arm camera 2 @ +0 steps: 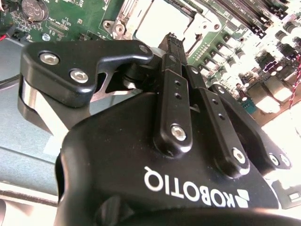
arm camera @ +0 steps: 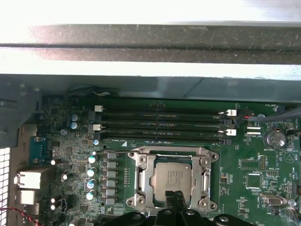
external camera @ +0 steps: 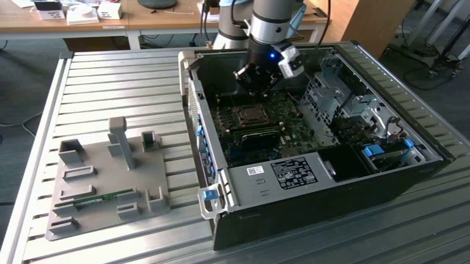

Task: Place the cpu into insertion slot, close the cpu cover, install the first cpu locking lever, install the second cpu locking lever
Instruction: 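Install the first cpu locking lever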

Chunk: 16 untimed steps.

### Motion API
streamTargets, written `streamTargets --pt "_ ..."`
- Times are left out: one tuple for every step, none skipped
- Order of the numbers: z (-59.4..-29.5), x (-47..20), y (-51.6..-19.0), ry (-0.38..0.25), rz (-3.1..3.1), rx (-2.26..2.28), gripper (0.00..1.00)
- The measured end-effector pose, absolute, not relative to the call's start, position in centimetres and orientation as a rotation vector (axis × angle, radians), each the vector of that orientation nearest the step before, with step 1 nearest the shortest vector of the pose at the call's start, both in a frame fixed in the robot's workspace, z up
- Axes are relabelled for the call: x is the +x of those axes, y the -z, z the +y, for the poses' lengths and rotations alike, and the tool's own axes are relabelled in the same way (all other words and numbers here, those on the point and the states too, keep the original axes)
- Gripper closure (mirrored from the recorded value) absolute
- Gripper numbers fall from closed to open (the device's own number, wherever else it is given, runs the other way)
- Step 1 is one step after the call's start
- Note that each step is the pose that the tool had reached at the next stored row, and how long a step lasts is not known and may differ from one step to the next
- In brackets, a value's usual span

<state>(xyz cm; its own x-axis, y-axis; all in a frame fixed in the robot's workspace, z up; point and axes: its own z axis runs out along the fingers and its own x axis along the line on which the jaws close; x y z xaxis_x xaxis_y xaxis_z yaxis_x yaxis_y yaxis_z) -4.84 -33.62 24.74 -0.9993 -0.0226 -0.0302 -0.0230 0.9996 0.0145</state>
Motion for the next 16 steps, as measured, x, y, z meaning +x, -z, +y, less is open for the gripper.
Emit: streamTargets --pt "-33.6 -4.9 -24.7 -0.023 3.111 -0.036 0.89" --pt "-33.6 -5.0 -24.7 -0.023 3.111 -0.035 0.89" --pt "-33.6 -5.1 -24.7 -0.023 3.111 -0.036 0.89" --pt "-33.6 -5.2 -24.7 -0.023 3.111 -0.036 0.89" --pt "-33.6 -5.3 -24.7 -0.023 3.111 -0.036 0.89" --pt "-33.6 -5.4 -24.7 -0.023 3.111 -0.036 0.89" --pt "-33.6 -5.5 -24.6 -0.023 3.111 -0.036 0.89" --pt "-33.6 -5.7 -24.6 -0.023 3.111 -0.036 0.89" --pt "-33.6 -5.8 -24.6 -0.023 3.111 -0.036 0.89" --pt "-33.6 -5.8 -24.6 -0.023 3.111 -0.036 0.89" --pt "-33.6 -5.9 -24.6 -0.023 3.111 -0.036 0.89" --pt "-33.6 -6.0 -24.6 -0.023 3.111 -0.035 0.89" --pt "-33.6 -6.0 -24.6 -0.023 3.111 -0.036 0.89" --pt "-33.6 -6.0 -24.6 -0.023 3.111 -0.036 0.89" --pt "-33.6 -6.0 -24.6 -0.023 3.111 -0.036 0.89" --pt "-33.6 -6.0 -24.6 -0.023 3.111 -0.036 0.89"
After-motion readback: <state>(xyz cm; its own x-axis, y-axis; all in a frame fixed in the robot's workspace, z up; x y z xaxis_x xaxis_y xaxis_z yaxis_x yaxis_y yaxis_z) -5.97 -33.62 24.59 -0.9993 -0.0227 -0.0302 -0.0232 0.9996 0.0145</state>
